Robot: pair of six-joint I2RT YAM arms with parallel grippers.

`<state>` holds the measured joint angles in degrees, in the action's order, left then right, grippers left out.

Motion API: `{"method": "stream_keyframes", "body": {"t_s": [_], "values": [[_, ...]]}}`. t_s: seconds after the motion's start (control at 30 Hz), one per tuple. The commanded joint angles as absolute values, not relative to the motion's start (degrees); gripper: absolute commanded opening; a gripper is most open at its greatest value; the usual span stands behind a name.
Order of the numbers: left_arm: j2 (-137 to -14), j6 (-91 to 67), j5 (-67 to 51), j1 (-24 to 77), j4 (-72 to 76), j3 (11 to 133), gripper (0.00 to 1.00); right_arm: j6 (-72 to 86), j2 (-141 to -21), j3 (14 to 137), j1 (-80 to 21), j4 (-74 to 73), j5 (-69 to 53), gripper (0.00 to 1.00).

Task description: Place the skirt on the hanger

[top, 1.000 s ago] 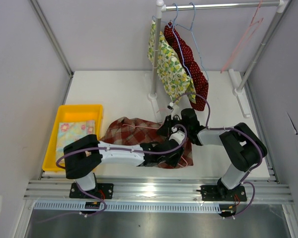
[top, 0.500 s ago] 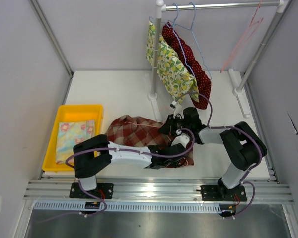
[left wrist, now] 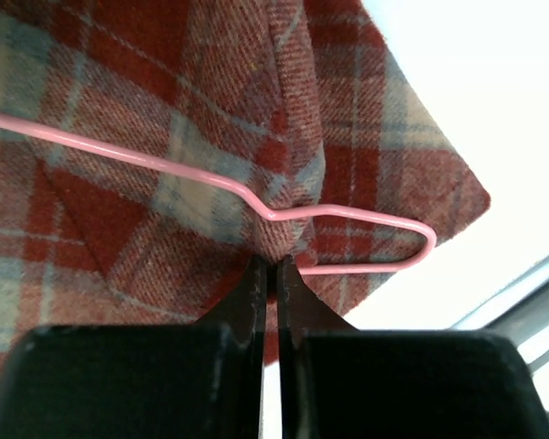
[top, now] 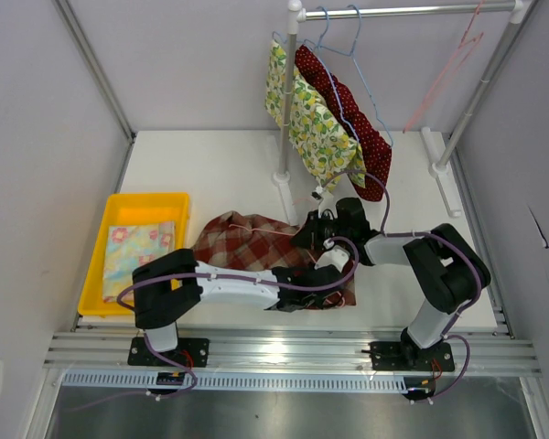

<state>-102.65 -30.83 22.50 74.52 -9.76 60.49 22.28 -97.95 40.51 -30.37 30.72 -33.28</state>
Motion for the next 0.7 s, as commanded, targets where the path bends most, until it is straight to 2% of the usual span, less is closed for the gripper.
{"method": "stream_keyframes", "body": {"t_s": [0.0, 0.4, 0.67], "values": [[-96.42, -28.48, 22.24, 75.32, -12.47, 63.37, 0.0, 19.51, -98.79, 42.27, -30.85, 29.53, -30.5, 0.0], [-89.83, -26.63, 11.43, 74.18, -23.99, 66.53, 0.0, 15.29, -95.01, 43.5, -32.34, 22.85, -24.79, 0.0], [-83.5, -27.77, 3.61, 74.18, -24.53, 59.17, 0.0, 13.71, -94.31, 46.31, -32.96, 20.22, -21.89, 0.0]]}}
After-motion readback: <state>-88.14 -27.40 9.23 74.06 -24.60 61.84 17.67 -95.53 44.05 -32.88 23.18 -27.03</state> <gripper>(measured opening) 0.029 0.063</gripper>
